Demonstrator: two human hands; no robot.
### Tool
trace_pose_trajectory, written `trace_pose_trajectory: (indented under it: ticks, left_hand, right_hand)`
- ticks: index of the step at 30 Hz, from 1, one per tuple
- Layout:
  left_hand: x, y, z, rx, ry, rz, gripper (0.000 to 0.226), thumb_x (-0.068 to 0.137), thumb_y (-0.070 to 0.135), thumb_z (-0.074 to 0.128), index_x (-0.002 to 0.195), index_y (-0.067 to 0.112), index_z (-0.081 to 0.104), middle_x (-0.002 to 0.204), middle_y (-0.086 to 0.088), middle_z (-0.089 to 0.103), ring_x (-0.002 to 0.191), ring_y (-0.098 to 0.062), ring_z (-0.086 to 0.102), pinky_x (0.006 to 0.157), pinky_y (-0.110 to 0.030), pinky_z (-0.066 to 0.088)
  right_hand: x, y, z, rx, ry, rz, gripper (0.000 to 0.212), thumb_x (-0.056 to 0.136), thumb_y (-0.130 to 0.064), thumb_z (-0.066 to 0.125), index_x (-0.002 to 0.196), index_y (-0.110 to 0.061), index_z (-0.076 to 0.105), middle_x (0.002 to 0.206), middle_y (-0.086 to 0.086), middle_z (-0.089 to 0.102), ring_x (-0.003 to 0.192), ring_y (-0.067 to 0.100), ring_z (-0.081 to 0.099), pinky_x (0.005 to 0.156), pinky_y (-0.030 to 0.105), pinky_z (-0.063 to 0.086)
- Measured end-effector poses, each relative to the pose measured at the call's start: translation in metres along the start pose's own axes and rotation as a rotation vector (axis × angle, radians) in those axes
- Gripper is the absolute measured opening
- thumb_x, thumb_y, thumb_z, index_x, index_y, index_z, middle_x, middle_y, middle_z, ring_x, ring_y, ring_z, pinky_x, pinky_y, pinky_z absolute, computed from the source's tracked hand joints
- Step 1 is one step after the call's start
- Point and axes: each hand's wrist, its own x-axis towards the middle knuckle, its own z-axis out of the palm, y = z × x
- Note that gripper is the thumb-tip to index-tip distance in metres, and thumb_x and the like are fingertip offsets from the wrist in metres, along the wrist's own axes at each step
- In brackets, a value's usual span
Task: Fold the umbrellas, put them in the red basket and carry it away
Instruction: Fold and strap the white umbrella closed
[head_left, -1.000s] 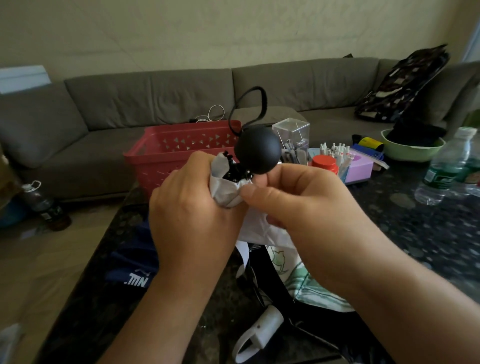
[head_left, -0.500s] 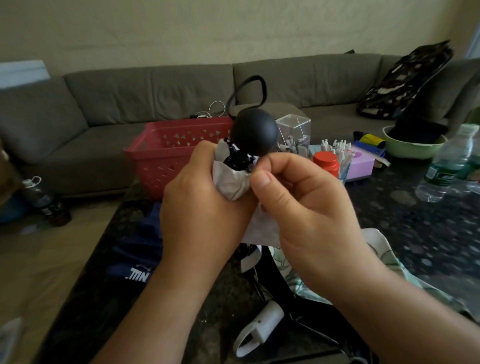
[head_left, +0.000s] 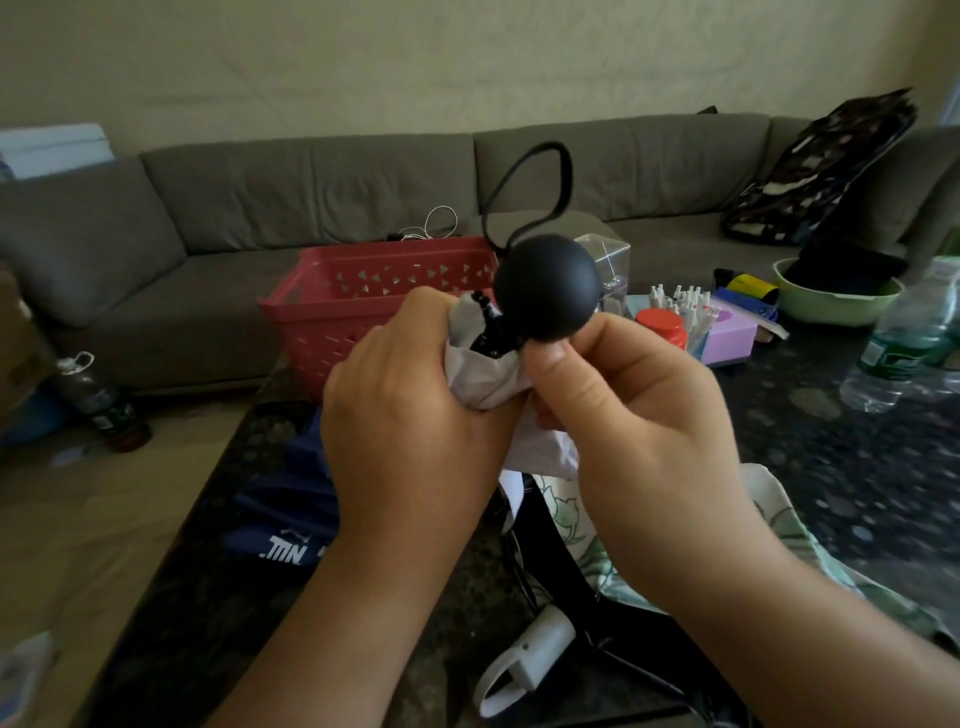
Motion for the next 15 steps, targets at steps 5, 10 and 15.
trace_pose_trajectory:
  ticks: [5, 10, 15]
  left_hand:
    - [-0.003, -0.018, 0.008, 0.055, -0.075, -0.04, 0.032, 0.09, 0.05, 0.065, 0.086, 0.022, 0.053, 0.065, 0.009, 0.054, 0.058, -0.016, 0.057, 0.051, -0.043, 0.052]
    - [-0.011, -0.035, 0.016, 0.161, -0.244, -0.139, 0.03, 0.086, 0.031, 0.076, 0.077, 0.03, 0.047, 0.059, 0.013, 0.045, 0.057, -0.016, 0.05, 0.051, -0.029, 0.037]
    - [-0.016, -0.037, 0.021, 0.193, -0.391, -0.2, 0.036, 0.092, 0.035, 0.071, 0.067, 0.029, 0.045, 0.066, 0.007, 0.059, 0.069, -0.026, 0.063, 0.065, -0.047, 0.057]
  right_hand:
    - [0.02, 0.001, -0.022, -0.094, -0.104, 0.177, 0.01, 0.093, -0.011, 0.073, 0.092, -0.019, 0.069, 0.072, -0.007, 0.064, 0.059, 0.006, 0.058, 0.06, 0.022, 0.048]
    - [0.04, 0.005, -0.057, -0.482, -0.114, -0.056, 0.051, 0.087, -0.027, 0.078, 0.13, -0.049, 0.062, 0.114, -0.007, 0.062, 0.076, 0.014, 0.064, 0.073, 0.029, 0.057]
    - [0.044, 0.014, -0.065, -0.728, -0.336, -0.17, 0.046, 0.092, -0.02, 0.079, 0.134, -0.035, 0.068, 0.136, -0.016, 0.059, 0.12, 0.001, 0.061, 0.091, 0.014, 0.051]
